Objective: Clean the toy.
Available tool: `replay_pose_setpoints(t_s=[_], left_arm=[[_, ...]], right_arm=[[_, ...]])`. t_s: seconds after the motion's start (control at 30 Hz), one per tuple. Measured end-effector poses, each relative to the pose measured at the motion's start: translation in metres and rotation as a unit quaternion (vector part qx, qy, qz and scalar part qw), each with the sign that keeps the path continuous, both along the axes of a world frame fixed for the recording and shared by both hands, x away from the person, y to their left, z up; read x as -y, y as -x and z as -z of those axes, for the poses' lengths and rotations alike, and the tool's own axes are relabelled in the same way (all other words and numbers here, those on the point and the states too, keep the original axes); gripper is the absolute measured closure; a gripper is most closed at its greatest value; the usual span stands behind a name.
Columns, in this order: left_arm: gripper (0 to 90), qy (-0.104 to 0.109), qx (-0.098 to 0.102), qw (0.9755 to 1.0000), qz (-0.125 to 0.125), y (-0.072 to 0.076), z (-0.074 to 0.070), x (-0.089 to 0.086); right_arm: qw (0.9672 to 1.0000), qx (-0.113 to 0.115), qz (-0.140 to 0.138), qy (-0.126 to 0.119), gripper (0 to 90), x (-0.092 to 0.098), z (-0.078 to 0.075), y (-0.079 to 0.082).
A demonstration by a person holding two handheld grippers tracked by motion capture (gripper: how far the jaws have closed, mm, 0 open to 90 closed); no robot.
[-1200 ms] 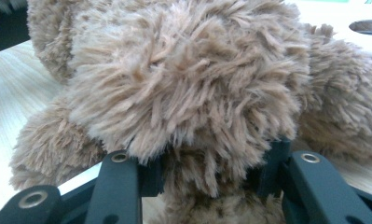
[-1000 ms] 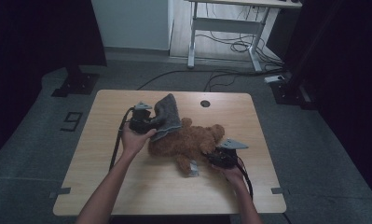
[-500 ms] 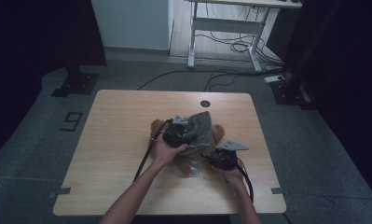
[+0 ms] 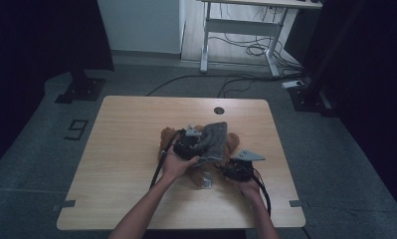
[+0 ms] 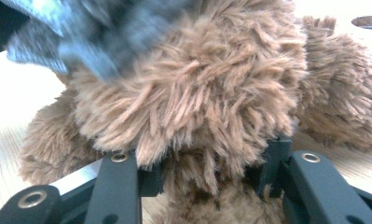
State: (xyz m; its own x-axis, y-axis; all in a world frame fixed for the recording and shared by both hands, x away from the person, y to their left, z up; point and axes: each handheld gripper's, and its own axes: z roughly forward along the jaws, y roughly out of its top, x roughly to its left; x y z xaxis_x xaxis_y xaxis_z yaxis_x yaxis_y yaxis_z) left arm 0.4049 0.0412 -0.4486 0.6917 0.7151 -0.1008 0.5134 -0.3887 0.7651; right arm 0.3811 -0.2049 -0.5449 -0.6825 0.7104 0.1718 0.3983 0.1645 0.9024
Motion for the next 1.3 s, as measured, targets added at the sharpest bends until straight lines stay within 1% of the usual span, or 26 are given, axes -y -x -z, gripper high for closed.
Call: replay_pose_setpoints(t_s=[0.1, 0.17, 0.23, 0.27, 0.33, 0.37, 0.43, 0.47, 0.53, 0.6, 0.63, 0.7, 0.73, 0.8, 0.87, 0.9, 0.93, 0.97, 1.03, 1.1, 1.2, 1.23, 1.3], left_arm=[[74.1, -0.015, 0.006, 0.9996, -0.022, 0.002, -0.001, -0.023], [74.2, -0.005, 0.005, 0.9995, -0.029, 0.003, 0.000, -0.039], [74.3, -0.005, 0.013, 0.9992, -0.038, 0.006, -0.001, -0.051], [74.4, -0.006, 0.018, 0.9989, -0.044, 0.008, -0.002, -0.057], [74.3, -0.016, 0.028, 0.9979, -0.056, 0.011, -0.004, -0.067], [74.4, -0.017, 0.030, 0.9973, -0.064, 0.012, -0.004, -0.073], [74.4, -0.015, 0.028, 0.9966, -0.076, 0.012, -0.001, -0.086], [74.4, -0.014, 0.024, 0.9960, -0.085, 0.013, 0.002, -0.094], [74.4, -0.007, 0.016, 0.9950, -0.098, 0.013, 0.007, -0.105], [74.4, -0.006, 0.006, 0.9939, -0.110, 0.012, 0.015, -0.116], [74.4, -0.002, -0.002, 0.9932, -0.116, 0.012, 0.020, -0.121], [74.5, 0.004, -0.027, 0.9919, -0.124, 0.010, 0.033, -0.130], [74.5, 0.004, -0.034, 0.9914, -0.127, 0.009, 0.037, -0.133], [74.5, 0.012, -0.054, 0.9898, -0.132, 0.007, 0.049, -0.139], [74.4, 0.004, -0.064, 0.9891, -0.133, 0.006, 0.057, -0.141], [74.4, -0.001, -0.064, 0.9890, -0.133, 0.005, 0.058, -0.142], [74.4, -0.002, -0.060, 0.9891, -0.134, 0.005, 0.056, -0.143], [74.4, -0.002, -0.055, 0.9894, -0.134, 0.005, 0.051, -0.145], [74.3, 0.003, -0.041, 0.9905, -0.131, 0.005, 0.036, -0.148], [74.3, 0.015, -0.028, 0.9918, -0.124, 0.005, 0.019, -0.146], [74.1, 0.022, -0.009, 0.9938, -0.109, 0.004, -0.003, -0.135], [74.1, 0.030, -0.004, 0.9945, -0.100, 0.003, -0.011, -0.128], [74.1, 0.031, 0.001, 0.9957, -0.087, 0.000, -0.021, -0.116]], right_arm=[[1.0000, 0.000, 0.000, -0.002, 54.3, 0.000, 0.000, 0.000], [1.0000, -0.001, -0.001, -0.001, 54.2, 0.000, 0.000, 0.000], [1.0000, 0.001, -0.003, 0.000, 54.2, -0.001, 0.000, 0.001], [1.0000, 0.001, -0.003, 0.000, 54.1, -0.001, 0.000, 0.001], [1.0000, 0.001, -0.002, -0.001, 54.2, 0.000, 0.000, 0.001], [1.0000, 0.001, -0.002, -0.001, 54.2, 0.000, 0.000, 0.001], [1.0000, 0.000, -0.002, -0.001, 54.2, 0.000, 0.000, 0.001], [1.0000, 0.001, -0.002, 0.000, 54.2, 0.000, 0.000, 0.001], [1.0000, 0.000, -0.002, -0.001, 54.2, 0.000, 0.000, 0.001], [1.0000, 0.001, -0.002, -0.001, 54.2, 0.000, 0.000, 0.001], [1.0000, 0.000, -0.002, 0.000, 54.2, 0.000, 0.000, 0.001], [1.0000, 0.001, -0.002, -0.001, 54.2, 0.000, 0.001, 0.001], [1.0000, 0.001, -0.002, -0.001, 54.3, 0.000, 0.001, 0.000], [1.0000, 0.000, -0.001, -0.003, 54.3, 0.000, 0.001, 0.000], [1.0000, 0.000, -0.001, -0.004, 54.3, 0.000, 0.001, 0.000], [1.0000, 0.000, -0.001, -0.005, 54.3, 0.000, 0.001, 0.000], [1.0000, -0.001, -0.001, -0.005, 54.3, 0.000, 0.001, 0.000], [1.0000, -0.002, -0.001, -0.006, 54.2, 0.000, 0.001, 0.000], [1.0000, -0.004, 0.000, -0.008, 54.2, 0.001, 0.001, 0.000], [1.0000, -0.004, 0.000, -0.009, 54.3, 0.001, 0.002, 0.000], [1.0000, -0.004, 0.000, -0.009, 54.2, 0.001, 0.002, 0.000], [1.0000, -0.004, 0.000, -0.009, 54.2, 0.001, 0.002, 0.000], [1.0000, -0.003, 0.000, -0.008, 54.2, 0.001, 0.001, 0.000]])
